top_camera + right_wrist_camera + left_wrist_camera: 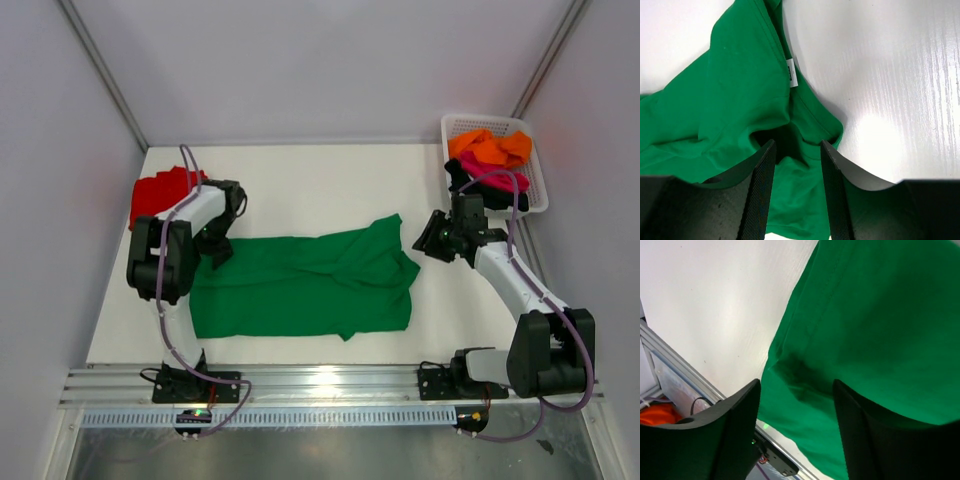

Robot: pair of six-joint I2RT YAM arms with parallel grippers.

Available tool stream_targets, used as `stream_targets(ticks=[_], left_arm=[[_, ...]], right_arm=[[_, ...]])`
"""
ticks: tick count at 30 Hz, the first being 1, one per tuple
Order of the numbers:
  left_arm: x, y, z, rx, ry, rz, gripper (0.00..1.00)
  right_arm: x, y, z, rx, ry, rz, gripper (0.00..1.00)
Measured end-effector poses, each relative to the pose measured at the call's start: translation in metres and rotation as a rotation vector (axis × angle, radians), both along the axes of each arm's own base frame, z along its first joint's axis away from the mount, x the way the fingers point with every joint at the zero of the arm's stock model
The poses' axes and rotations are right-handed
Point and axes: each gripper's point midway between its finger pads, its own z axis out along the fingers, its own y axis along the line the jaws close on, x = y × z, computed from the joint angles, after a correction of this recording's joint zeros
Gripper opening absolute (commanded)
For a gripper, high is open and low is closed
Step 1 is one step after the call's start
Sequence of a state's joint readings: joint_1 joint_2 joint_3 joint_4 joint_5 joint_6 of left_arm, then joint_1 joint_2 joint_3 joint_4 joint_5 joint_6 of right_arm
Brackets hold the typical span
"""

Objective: Fold and stack the t-shirts
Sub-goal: Fold the flattened tshirt in 1/3 of the way

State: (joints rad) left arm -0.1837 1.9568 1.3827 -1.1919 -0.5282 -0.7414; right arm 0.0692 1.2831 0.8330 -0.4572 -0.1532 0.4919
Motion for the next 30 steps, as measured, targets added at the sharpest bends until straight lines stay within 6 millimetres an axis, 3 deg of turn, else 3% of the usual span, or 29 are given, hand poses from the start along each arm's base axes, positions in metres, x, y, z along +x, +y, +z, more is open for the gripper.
stream_targets(ticks=[3,14,21,25,30], left_arm=[[0.008,-0.001,0.006,-0.003,-0.021,-0.001,0.72],[0.015,-0.006,0.015,-0.029,-0.036,-0.003,0.72],[0.020,-0.033,0.013,-0.166,-0.074,0.003,0.72],[0.028,-0.049,0.030,-0.246,-0.142,-0.006,0.72],[0.044,-0.067,0.061,-0.311,-0.253,-0.035,0.72]], right_arm=[[0.000,-0.002,-0.001,-0.008,0.003,-0.006,0.46],[0.001,0.001,0.001,0.008,-0.006,0.003,0.46],[0.016,0.022,0.037,0.110,-0.172,0.080,0.45],[0.026,0.033,0.052,0.160,-0.241,0.126,0.45],[0.041,0.045,0.047,0.215,-0.258,0.161,0.45]])
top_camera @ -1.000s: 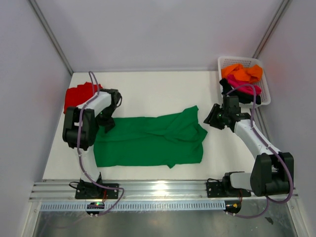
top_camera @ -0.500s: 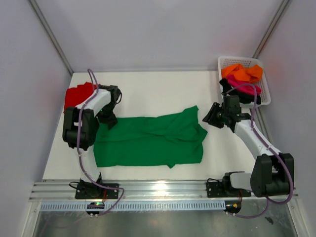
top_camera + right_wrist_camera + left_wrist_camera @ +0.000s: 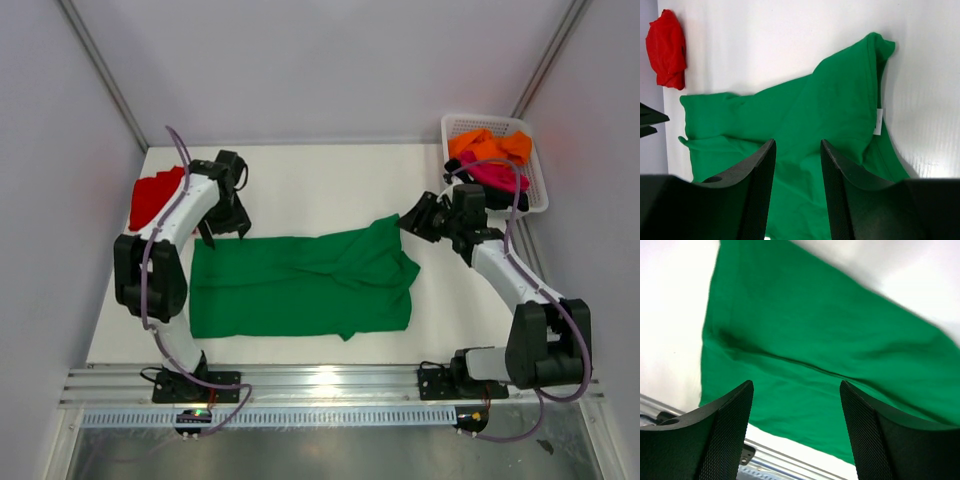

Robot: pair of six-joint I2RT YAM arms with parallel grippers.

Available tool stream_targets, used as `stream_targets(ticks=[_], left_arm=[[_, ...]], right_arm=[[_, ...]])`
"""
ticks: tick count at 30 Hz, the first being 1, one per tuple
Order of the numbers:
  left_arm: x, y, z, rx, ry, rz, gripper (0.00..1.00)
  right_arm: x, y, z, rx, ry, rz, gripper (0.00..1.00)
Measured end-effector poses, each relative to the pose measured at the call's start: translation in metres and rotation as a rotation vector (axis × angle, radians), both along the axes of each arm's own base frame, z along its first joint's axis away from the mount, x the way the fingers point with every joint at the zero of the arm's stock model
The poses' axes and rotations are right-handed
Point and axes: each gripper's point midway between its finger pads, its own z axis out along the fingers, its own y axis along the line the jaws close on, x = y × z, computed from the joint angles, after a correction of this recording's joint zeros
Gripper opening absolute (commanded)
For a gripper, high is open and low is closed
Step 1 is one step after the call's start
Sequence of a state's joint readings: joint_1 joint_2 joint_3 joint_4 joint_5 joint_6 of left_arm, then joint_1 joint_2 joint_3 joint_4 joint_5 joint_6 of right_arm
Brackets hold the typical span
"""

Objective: Fold and stack the t-shirts
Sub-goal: Fold the flattened tshirt in 1/3 of the way

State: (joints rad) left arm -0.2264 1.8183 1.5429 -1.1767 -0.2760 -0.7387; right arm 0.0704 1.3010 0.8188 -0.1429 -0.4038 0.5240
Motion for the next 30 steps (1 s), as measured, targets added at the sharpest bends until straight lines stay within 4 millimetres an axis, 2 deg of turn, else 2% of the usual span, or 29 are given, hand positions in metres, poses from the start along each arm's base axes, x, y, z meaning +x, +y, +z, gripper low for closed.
stream_targets(ticks=[6,11,17,25,30], left_arm=[[0.002,-0.016,0.023,-0.062,-0.074,-0.015,0.72],[0.001,-0.016,0.024,-0.063,-0.076,-0.014,0.72],[0.001,-0.016,0.026,-0.063,-0.078,-0.012,0.72],[0.013,-0.014,0.050,-0.051,-0.133,-0.009,0.73],[0.015,-0.011,0.062,-0.035,-0.151,-0.006,0.73]], right_arm=[[0.016,0.016,-0.029,0.052,0.044,0.046,0.46],[0.023,0.030,-0.051,0.077,0.097,0.078,0.46],[0.041,0.041,-0.062,0.083,0.112,0.096,0.45],[0.059,0.036,-0.096,0.033,0.204,0.046,0.45],[0.070,0.026,-0.097,-0.025,0.249,-0.002,0.46]])
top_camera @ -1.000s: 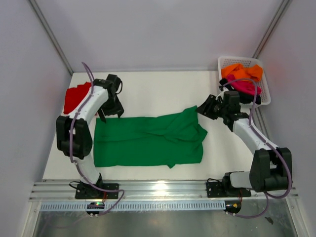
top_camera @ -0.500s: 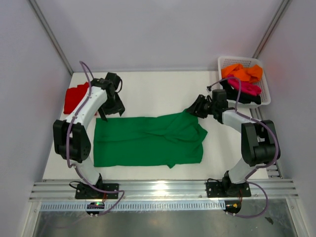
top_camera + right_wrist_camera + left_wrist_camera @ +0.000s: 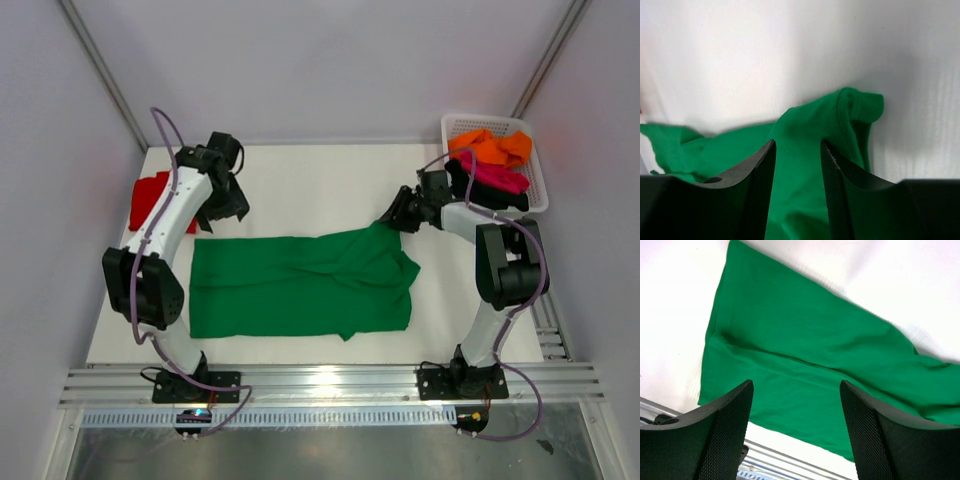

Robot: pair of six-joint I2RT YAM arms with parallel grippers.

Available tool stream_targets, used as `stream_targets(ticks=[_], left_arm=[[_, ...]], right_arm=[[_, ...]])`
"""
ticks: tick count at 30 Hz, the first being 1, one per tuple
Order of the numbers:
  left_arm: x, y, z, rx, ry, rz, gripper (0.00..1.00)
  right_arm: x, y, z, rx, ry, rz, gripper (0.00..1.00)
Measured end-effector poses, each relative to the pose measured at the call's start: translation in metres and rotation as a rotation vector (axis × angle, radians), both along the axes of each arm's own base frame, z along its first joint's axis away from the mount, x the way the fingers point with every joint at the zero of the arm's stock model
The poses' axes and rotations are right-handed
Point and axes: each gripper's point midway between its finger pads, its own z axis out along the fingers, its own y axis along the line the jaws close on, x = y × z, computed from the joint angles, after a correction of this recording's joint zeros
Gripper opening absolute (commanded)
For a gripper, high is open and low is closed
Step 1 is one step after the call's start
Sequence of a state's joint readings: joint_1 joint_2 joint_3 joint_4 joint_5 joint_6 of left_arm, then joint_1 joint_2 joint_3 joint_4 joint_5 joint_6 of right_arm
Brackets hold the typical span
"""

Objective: Fold and stack the t-shirts
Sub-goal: Fold the flattened tshirt in 1/3 of the way

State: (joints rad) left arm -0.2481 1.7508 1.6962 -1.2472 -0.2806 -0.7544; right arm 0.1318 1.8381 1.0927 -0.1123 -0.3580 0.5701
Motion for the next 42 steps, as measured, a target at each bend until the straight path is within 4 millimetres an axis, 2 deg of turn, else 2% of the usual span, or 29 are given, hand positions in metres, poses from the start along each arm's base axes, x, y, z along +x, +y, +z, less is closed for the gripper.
stream_targets(ticks=[5,10,14,17,20,24,27,30,33,37,42], left_arm=[[0.001,0.003,0.009,0.012,-0.018,0.004,0.73],[-0.001,0.006,0.015,0.028,-0.026,0.007,0.73],[-0.001,0.009,0.021,0.037,-0.037,0.009,0.73],[0.000,0.010,0.024,0.042,-0.047,0.010,0.73],[0.000,0.010,0.024,0.042,-0.046,0.010,0.73],[-0.001,0.009,0.023,0.038,-0.043,0.009,0.73],[-0.002,0.008,0.021,0.032,-0.034,0.006,0.73],[-0.003,0.008,0.020,0.030,-0.032,0.006,0.73],[-0.003,0.008,0.020,0.030,-0.032,0.005,0.73],[-0.003,0.008,0.020,0.031,-0.032,0.006,0.73],[-0.003,0.008,0.020,0.031,-0.032,0.006,0.73]], right_arm=[[0.016,-0.018,0.008,-0.111,0.023,-0.060,0.46],[0.018,-0.032,0.011,-0.190,0.050,-0.093,0.46],[0.013,-0.031,0.009,-0.190,0.069,-0.076,0.46],[0.007,-0.022,0.016,-0.164,0.054,-0.035,0.46],[-0.004,-0.009,0.039,-0.128,0.001,0.021,0.46],[-0.011,0.013,0.093,-0.078,-0.133,0.097,0.46],[-0.018,0.030,0.108,-0.073,-0.179,0.151,0.46],[-0.030,0.048,0.095,-0.082,-0.158,0.204,0.46],[-0.049,0.058,0.062,-0.097,-0.078,0.243,0.46],[-0.063,0.051,0.022,-0.135,0.027,0.243,0.46],[-0.062,0.045,0.006,-0.179,0.053,0.234,0.46]])
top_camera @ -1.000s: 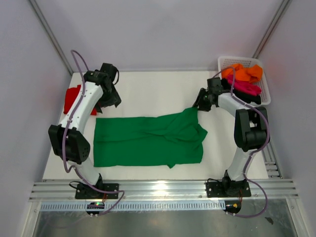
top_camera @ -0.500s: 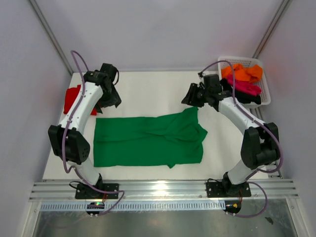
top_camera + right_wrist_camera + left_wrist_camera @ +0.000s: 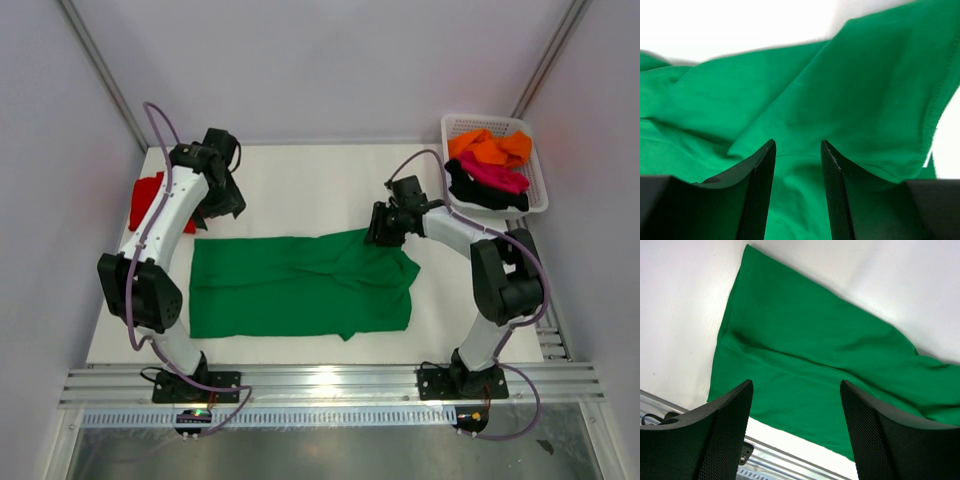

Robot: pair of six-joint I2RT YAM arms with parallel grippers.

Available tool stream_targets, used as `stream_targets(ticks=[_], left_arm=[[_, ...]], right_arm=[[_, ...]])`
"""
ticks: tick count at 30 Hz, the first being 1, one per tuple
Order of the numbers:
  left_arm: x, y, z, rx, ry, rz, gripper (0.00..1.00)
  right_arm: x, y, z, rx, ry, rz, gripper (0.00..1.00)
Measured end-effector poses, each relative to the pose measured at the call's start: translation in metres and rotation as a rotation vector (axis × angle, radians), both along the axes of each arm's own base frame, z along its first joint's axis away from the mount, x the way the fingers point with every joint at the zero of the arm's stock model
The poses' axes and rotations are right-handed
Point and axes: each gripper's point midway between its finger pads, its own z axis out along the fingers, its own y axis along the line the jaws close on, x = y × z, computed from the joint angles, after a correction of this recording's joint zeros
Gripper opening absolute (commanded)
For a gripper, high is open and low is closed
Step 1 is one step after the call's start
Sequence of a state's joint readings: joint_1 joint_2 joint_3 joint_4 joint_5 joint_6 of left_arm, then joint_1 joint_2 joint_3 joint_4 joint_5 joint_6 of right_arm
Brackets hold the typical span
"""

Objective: Fold and stack the t-shirts
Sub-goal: Fold the flattened tshirt in 1/3 of the way

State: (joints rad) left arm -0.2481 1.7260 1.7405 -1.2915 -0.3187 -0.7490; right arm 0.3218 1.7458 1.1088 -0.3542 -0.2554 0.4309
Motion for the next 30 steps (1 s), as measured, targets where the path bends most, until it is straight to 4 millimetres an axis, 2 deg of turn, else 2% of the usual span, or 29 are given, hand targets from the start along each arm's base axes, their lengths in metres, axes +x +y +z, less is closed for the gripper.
stream_targets(ticks=[9,19,30], left_arm=[[0.000,0.000,0.000,0.002,0.002,0.000,0.73],[0.000,0.003,0.008,0.016,-0.011,0.002,0.73],[-0.006,0.007,0.018,0.029,-0.024,-0.006,0.73]], right_arm=[[0.006,-0.016,-0.032,-0.126,0.066,-0.022,0.46],[0.017,-0.025,-0.032,-0.211,0.088,-0.048,0.46],[0.039,-0.052,-0.026,-0.354,0.082,-0.128,0.46]])
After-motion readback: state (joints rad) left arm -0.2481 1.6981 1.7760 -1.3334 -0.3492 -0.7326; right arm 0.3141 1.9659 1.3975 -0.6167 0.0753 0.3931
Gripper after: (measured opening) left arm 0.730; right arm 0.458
